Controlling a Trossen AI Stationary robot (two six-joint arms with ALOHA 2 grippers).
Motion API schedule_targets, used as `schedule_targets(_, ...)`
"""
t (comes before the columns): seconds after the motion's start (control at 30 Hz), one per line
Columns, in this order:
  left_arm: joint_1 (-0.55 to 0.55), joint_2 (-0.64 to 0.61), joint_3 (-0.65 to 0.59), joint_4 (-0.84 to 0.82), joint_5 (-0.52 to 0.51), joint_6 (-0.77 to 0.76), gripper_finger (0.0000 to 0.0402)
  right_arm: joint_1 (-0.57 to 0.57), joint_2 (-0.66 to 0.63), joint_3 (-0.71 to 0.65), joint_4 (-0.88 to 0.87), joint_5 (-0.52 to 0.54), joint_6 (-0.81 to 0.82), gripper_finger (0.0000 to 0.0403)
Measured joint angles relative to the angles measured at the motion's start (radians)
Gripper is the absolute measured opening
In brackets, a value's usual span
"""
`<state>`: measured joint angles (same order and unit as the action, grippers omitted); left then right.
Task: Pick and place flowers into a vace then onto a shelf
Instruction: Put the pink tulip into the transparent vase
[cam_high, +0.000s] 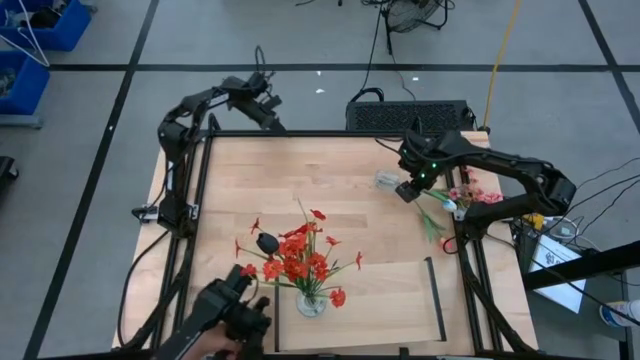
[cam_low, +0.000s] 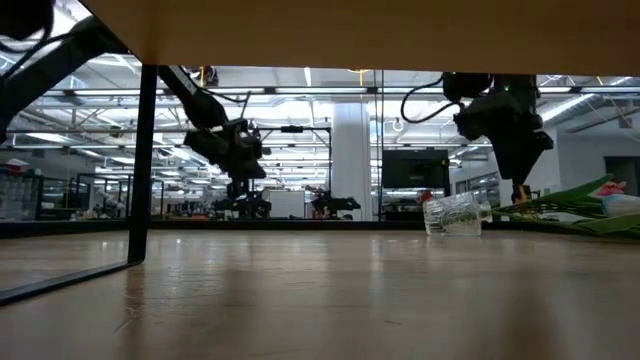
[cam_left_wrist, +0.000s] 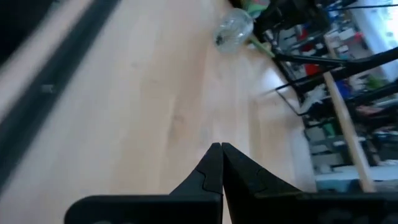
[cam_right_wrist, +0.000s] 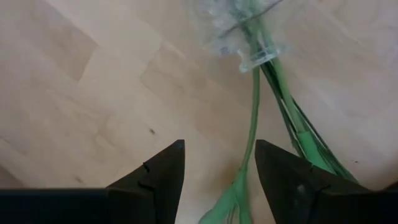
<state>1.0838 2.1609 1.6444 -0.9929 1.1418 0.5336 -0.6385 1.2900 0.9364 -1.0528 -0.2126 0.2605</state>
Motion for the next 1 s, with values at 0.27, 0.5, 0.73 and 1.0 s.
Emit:
schedule_targets(0.27, -0.086, 0.040, 0.000, 0.006, 0.015, -0.012, 0.0002, -0.045, 0.001, -0.109, 0.108, 0.029, 0.020, 0.0185)
schedule_targets(0.5, -0.106, 0.041, 0.000, -0.001, -0.017, -0.009, 0.0004, -0.080, 0.001, -0.185, 0.214, 0.024, -0.014, 0.0181)
schedule_targets(0.73, -0.102, 0.041, 0.000, -0.001, -0.040, -0.016, 0.0011, -0.095, 0.032, -0.212, 0.309, 0.030, -0.067, 0.0176)
schedule_targets(1.0, -0.102, 0.041, 0.000, 0.001, -0.045, -0.015, 0.0012, -0.095, 0.074, -0.212, 0.362, 0.054, -0.178, 0.0144)
